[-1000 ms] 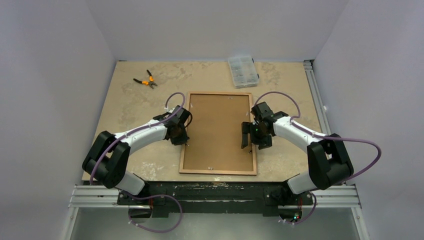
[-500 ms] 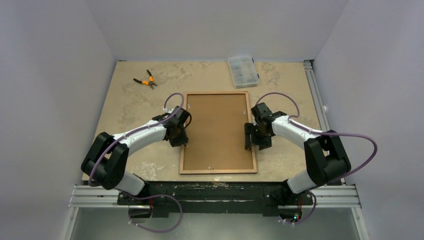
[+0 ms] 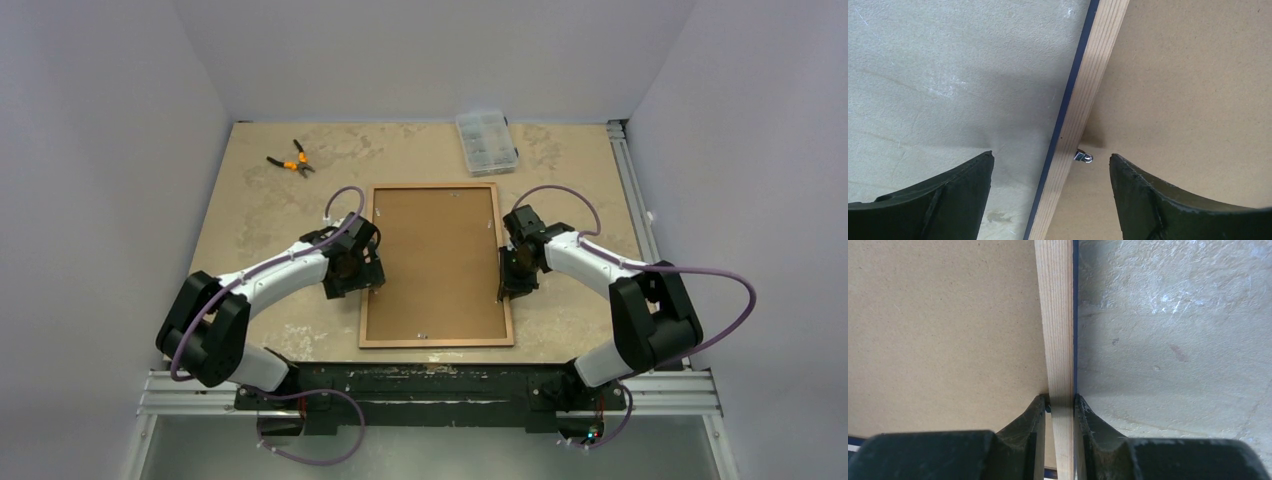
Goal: Put the photo into the frame
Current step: Install the photo frame at the center of the board, then adjust the photo frame at the center of the board, then install the photo frame at the center of the board.
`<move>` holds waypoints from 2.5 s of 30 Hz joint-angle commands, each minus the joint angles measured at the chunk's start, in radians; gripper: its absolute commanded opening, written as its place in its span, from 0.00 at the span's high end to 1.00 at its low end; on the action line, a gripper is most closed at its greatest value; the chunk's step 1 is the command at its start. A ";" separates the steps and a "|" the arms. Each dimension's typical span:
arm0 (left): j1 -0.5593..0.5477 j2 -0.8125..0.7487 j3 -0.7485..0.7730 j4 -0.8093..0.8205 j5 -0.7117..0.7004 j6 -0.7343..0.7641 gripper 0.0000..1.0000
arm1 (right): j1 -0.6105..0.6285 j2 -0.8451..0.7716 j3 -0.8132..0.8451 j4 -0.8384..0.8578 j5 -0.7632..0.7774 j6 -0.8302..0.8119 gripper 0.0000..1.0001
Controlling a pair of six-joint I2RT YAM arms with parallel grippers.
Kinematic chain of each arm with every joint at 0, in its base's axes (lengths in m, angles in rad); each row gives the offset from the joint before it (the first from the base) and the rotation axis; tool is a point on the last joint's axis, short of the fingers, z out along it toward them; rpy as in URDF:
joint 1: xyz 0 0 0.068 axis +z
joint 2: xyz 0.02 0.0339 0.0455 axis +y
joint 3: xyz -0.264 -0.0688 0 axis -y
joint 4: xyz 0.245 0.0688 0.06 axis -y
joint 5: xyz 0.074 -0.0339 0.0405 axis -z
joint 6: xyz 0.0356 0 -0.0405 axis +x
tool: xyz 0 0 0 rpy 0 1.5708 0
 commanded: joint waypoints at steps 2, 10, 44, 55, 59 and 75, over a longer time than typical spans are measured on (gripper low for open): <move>0.003 -0.050 0.002 0.014 0.014 0.019 0.15 | 0.001 -0.012 -0.027 0.008 0.009 -0.012 0.98; 0.017 -0.055 -0.022 0.102 0.096 0.027 0.09 | -0.005 -0.021 0.077 0.025 -0.057 -0.004 0.22; 0.020 -0.205 -0.069 0.055 0.135 0.025 0.09 | -0.040 0.023 0.208 0.000 0.043 0.001 0.07; 0.126 -0.005 -0.057 0.203 0.269 0.094 0.11 | -0.060 0.365 0.505 -0.048 0.202 -0.046 0.19; 0.126 -0.002 -0.073 0.223 0.282 0.093 0.11 | -0.065 0.432 0.560 -0.055 0.218 -0.058 0.28; 0.126 -0.041 -0.031 0.176 0.245 0.119 0.11 | -0.095 0.445 0.527 -0.032 0.202 -0.060 1.00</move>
